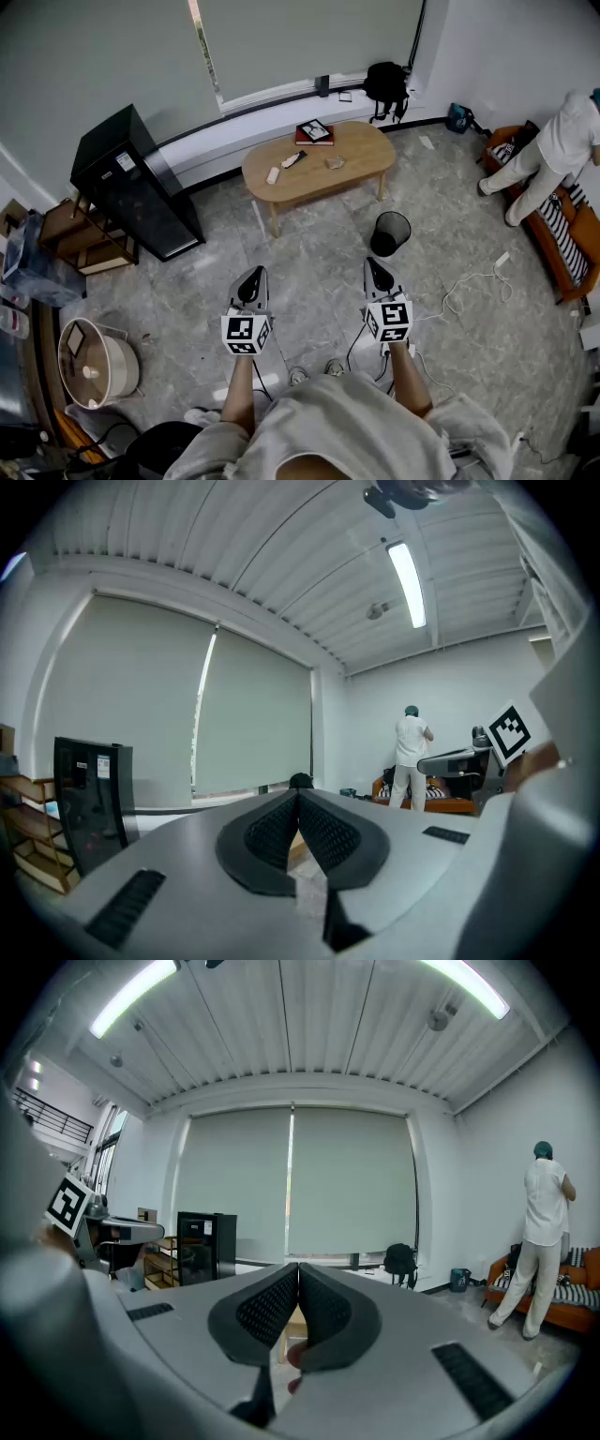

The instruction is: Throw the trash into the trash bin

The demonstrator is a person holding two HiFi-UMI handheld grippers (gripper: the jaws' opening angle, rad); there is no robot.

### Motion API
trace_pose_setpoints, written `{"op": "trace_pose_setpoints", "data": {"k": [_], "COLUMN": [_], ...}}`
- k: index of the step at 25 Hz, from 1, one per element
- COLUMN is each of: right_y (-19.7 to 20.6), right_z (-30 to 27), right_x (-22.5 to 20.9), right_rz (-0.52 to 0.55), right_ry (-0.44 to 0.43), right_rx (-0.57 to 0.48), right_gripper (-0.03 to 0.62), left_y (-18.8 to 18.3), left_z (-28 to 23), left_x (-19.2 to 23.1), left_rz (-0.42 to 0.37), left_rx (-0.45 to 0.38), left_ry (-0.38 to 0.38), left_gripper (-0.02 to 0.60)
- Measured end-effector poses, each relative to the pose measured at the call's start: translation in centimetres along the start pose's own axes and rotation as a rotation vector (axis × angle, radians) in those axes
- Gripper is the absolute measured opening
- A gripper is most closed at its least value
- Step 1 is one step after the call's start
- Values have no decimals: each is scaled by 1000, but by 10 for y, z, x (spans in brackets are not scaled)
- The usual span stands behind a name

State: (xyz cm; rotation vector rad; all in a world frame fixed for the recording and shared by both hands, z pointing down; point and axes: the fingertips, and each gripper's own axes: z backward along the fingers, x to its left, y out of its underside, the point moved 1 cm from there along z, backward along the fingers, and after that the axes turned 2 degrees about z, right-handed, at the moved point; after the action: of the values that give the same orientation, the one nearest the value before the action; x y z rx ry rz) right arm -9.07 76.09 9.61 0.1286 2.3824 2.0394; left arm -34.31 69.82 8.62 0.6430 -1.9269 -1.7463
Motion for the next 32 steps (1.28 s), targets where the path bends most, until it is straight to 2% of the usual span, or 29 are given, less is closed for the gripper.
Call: {"op": "trace_pose_setpoints", "data": {"k": [18,32], "right_y": [14,27], "right_z": [3,-16], "right_x": [-22,-64], "right_rz": [-34,-36], "right_ry": [-41,-105], "right_rx": [1,14], "right_gripper": [31,31], "left_y": [6,12], "left_z": [-15,-59], "left_x": [-29,-71], "left_rz": [11,7], "left_rx": [15,26], "left_ry": [-17,-30], "left_gripper": [18,18]}}
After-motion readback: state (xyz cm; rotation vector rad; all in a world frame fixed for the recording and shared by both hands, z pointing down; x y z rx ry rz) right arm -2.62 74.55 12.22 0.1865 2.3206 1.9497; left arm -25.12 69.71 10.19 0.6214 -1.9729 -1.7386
